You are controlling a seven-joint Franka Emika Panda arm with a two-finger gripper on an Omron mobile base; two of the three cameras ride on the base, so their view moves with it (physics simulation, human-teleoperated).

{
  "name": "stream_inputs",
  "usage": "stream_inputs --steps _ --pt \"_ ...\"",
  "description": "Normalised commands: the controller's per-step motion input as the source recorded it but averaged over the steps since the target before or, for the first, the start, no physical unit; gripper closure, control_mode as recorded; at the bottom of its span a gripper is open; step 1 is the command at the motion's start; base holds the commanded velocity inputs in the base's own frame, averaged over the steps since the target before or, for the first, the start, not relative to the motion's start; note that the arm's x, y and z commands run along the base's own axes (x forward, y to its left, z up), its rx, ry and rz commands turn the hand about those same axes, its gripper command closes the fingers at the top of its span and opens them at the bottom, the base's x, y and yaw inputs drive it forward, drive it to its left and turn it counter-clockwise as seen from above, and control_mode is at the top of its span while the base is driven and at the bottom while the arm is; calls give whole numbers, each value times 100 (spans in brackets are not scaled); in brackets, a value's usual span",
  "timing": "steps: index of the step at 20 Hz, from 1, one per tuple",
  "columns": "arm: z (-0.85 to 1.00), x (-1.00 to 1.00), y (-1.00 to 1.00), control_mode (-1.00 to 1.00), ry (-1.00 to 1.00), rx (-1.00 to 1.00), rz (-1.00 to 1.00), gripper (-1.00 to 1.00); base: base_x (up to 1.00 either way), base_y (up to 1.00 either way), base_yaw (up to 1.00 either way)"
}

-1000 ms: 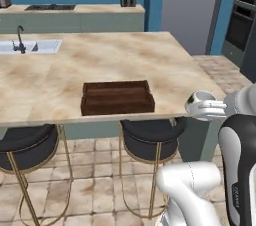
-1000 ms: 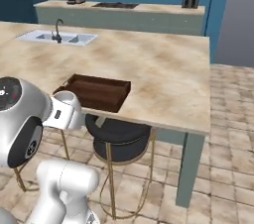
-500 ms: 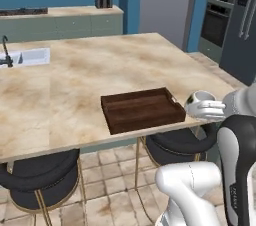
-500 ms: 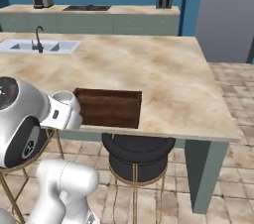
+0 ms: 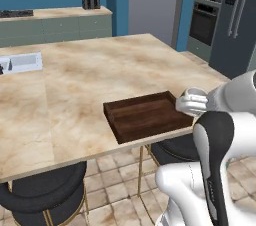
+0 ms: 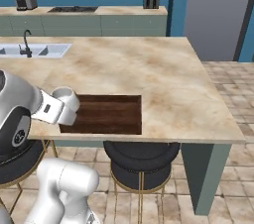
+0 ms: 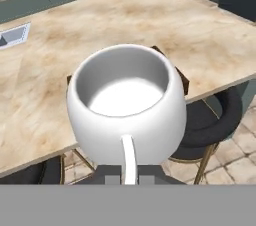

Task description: There is a tray on the dining counter. Grab the cup, mug, and pitcher and place them on the tray. The pitcher may be placed next to the tray if it cannot fit the tray.

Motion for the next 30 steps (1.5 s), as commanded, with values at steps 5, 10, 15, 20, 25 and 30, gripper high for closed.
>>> stream_inputs --steps 5,10,15,20,25,30 --pt "0 57 7 -100 0 0 0 100 0 0 0" --pt "-6 42 0 -100 0 0 3 100 0 0 0" --pt "-18 41 0 -100 0 1 24 100 0 0 0" --pt "-27 37 0 -100 0 0 30 100 0 0 0" --pt "-18 61 0 -100 0 0 24 100 0 0 0" --pt "-30 54 6 -100 0 -2 19 100 0 0 0"
